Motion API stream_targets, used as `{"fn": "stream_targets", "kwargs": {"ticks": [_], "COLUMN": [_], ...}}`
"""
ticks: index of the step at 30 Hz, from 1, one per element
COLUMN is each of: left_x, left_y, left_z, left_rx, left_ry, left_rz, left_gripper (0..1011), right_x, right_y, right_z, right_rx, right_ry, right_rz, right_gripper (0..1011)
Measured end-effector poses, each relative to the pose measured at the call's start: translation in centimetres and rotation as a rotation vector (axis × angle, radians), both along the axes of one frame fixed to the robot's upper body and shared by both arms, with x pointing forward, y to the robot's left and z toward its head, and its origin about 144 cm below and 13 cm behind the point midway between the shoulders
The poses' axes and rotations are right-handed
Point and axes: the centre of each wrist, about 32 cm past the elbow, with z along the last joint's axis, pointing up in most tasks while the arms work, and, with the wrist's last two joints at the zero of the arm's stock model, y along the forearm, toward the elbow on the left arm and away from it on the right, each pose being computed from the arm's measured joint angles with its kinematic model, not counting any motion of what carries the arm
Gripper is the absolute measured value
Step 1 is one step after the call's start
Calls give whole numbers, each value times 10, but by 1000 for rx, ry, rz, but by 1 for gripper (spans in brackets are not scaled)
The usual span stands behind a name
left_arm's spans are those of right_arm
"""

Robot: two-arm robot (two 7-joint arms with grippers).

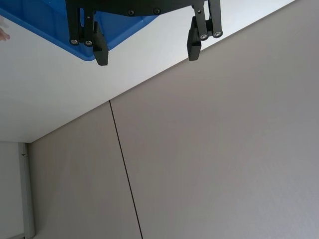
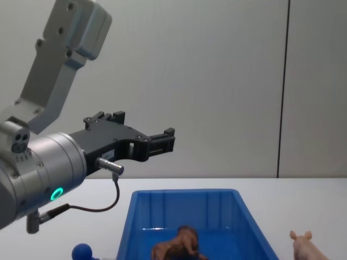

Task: Pick up the two dolls from the table and place them into the box.

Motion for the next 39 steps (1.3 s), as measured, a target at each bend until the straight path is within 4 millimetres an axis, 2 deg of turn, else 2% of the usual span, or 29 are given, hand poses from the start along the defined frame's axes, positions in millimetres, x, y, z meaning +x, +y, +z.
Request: {"fn": "stream_targets", "kwargs": {"ticks": [5, 7, 10, 11, 12, 14, 16, 26, 39], "left_x": [0, 0, 0, 0, 0, 0, 0, 0, 0], "left_y": [0, 0, 0, 0, 0, 0, 0, 0, 0], "left_z": [0, 0, 0, 0, 0, 0, 0, 0, 0], "left_rx": [0, 0, 0, 0, 0, 0, 0, 0, 0], "left_ry": [0, 0, 0, 0, 0, 0, 0, 0, 0], "left_rz": [0, 0, 0, 0, 0, 0, 0, 0, 0], "left_gripper": [1001, 1001, 1001, 1001, 1001, 1001, 1001, 1001, 1001], "right_x": [0, 0, 0, 0, 0, 0, 0, 2, 10], "right_y": [-1, -1, -1, -2, -2, -2, -3, -4, -1], "right_z": [-2, -3, -4, -4, -4, -4, -4, -2, 19], "right_rx": [-13, -18, -24, -26, -26, -32, -37, -47, 8], "right_ry": [1, -3, -10, -13, -13, -23, -34, -105, -235], "right_rz": [-18, -26, -35, -37, -37, -44, -47, -49, 44], "right_gripper": [712, 616, 560, 503, 503, 418, 379, 378, 378]}}
